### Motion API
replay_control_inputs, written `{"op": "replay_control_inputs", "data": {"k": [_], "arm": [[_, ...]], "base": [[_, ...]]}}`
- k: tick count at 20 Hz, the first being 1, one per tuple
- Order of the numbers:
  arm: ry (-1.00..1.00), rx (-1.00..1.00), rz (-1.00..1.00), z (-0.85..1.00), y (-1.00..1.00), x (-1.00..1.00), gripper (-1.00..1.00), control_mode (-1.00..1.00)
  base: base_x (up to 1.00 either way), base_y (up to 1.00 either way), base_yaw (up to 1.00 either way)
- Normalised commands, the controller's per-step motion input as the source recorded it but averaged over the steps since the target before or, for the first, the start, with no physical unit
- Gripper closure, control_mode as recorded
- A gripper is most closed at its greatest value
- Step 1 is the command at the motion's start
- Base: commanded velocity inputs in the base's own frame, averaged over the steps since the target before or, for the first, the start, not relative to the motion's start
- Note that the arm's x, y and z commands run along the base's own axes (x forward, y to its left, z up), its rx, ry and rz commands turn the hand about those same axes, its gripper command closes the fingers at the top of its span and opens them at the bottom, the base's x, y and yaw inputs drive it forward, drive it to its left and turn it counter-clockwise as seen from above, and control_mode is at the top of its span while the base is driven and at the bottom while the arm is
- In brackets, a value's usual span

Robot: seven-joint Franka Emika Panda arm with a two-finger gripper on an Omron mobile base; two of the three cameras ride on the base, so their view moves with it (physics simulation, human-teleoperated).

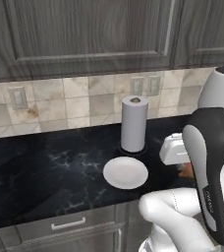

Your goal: Pick onion from the fridge and place it on the plate on the counter.

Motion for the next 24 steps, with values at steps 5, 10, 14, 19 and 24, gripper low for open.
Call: {"op": "replay_control_inputs", "data": {"k": [5,10,14,19,24], "arm": [[0.0,0.0,0.0,0.0,0.0,0.0,1.0,1.0],[0.0,0.0,0.0,0.0,0.0,0.0,1.0,1.0],[0.02,0.0,0.0,-0.68,0.25,0.93,1.0,-1.0],[0.08,-0.01,0.0,-0.83,0.46,1.0,1.0,-1.0],[0.03,0.0,0.0,-0.75,0.1,0.7,1.0,-1.0]], "base": [[0.55,0.0,0.0],[0.64,0.04,0.0],[0.0,0.0,0.0],[0.0,0.0,0.0],[0.0,0.0,0.0]]}}
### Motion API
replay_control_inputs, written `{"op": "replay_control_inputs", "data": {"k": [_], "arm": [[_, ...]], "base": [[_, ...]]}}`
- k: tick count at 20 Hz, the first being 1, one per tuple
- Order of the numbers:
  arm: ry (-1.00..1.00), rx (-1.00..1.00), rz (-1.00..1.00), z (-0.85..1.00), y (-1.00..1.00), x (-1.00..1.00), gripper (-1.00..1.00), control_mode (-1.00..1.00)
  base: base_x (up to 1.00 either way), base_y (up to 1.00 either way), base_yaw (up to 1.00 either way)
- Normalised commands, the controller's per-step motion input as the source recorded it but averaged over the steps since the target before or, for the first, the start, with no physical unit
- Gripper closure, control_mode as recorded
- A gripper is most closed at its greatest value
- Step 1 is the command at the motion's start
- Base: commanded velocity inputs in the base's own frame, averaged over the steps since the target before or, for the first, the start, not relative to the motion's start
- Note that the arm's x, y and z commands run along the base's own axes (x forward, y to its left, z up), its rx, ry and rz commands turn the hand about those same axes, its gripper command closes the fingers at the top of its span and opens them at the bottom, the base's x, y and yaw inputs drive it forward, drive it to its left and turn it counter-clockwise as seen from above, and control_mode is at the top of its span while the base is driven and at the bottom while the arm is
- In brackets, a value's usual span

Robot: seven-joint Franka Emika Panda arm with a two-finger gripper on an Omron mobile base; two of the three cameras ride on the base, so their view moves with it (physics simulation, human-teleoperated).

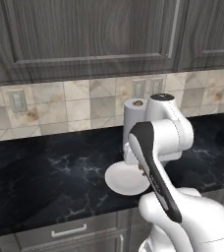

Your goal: Pick onion from the fridge and place it on the plate on the counter.

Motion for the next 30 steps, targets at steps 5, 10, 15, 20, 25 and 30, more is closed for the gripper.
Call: {"op": "replay_control_inputs", "data": {"k": [5,10,15,20,25,30], "arm": [[0.0,0.0,0.0,-0.77,0.0,0.67,1.0,-1.0],[0.0,0.0,0.0,-0.69,0.0,0.65,1.0,-1.0],[0.0,0.0,0.0,-0.65,0.05,0.65,1.0,-1.0],[0.0,0.0,0.0,-0.48,0.01,0.56,1.0,-1.0],[0.0,0.0,0.0,-0.29,0.01,0.46,1.0,-1.0],[0.03,0.0,0.0,-0.23,0.03,0.41,1.0,-1.0]], "base": [[0.0,0.0,0.0],[0.0,0.0,0.0],[0.0,0.0,0.0],[0.0,0.0,0.0],[0.0,0.0,0.0],[0.0,0.0,0.0]]}}
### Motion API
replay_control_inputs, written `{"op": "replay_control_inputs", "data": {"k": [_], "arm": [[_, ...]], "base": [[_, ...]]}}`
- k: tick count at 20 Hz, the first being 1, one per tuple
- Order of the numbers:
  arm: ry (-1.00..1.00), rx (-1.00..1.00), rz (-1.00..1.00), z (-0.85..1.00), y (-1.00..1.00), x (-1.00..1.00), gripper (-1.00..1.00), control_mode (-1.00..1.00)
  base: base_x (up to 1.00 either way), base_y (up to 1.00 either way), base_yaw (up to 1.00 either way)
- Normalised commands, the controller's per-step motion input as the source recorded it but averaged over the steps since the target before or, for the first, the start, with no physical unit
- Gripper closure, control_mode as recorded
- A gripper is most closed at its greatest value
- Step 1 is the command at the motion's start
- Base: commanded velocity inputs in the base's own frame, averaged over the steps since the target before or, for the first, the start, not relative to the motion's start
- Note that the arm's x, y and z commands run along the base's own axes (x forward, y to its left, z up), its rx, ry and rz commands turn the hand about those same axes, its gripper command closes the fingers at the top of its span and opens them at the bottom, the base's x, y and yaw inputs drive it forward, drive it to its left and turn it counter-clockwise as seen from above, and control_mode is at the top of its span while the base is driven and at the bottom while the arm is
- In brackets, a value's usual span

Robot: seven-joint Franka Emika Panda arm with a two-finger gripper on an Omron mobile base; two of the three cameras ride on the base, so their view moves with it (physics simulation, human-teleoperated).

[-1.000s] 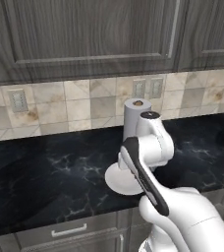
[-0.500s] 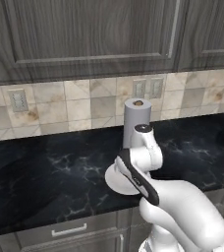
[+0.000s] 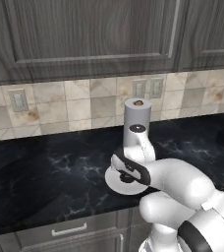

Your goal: Pick onion from the fridge and place it on the plate on the counter.

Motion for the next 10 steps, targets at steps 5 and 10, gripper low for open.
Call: {"op": "replay_control_inputs", "data": {"k": [5,10], "arm": [[0.08,0.0,0.0,-0.14,0.01,0.2,1.0,-1.0],[0.03,0.0,0.0,-0.01,0.0,0.01,1.0,-1.0]], "base": [[0.0,0.0,0.0],[0.0,0.0,0.0]]}}
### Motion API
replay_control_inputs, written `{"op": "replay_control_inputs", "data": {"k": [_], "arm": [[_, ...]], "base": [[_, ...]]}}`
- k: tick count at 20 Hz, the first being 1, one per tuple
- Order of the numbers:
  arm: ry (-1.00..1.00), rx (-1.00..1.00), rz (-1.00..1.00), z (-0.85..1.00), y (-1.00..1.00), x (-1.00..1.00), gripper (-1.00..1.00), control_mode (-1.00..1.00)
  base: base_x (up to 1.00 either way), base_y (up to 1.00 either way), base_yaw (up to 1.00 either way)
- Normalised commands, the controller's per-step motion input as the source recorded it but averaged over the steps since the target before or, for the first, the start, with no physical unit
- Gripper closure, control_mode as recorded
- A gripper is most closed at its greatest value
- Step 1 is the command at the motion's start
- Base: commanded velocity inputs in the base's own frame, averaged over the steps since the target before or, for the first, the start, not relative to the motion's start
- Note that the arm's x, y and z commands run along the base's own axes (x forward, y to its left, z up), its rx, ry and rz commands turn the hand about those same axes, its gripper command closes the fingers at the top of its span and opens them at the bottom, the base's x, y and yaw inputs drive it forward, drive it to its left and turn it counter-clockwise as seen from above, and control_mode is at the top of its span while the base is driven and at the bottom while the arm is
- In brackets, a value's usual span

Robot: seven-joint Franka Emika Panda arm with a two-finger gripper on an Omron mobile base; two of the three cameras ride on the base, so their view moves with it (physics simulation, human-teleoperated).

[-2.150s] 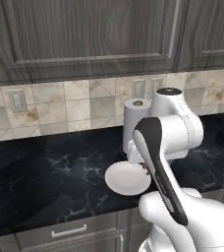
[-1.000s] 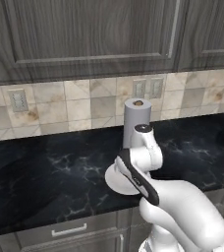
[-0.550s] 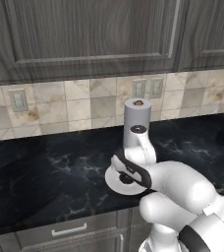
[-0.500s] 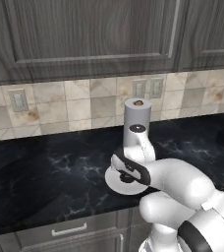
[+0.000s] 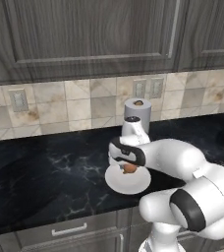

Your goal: Pick onion from the fridge and place it on the plate on the counter.

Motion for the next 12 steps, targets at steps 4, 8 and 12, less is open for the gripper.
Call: {"op": "replay_control_inputs", "data": {"k": [4,8,12], "arm": [[0.01,0.0,0.0,-0.06,0.0,0.0,1.0,-1.0],[0.0,0.0,0.0,-0.07,0.0,0.0,-1.0,-1.0],[0.0,0.0,0.0,0.0,0.0,0.0,-1.0,-1.0]], "base": [[0.0,0.0,0.0],[0.0,0.0,0.0],[0.0,0.0,0.0]]}}
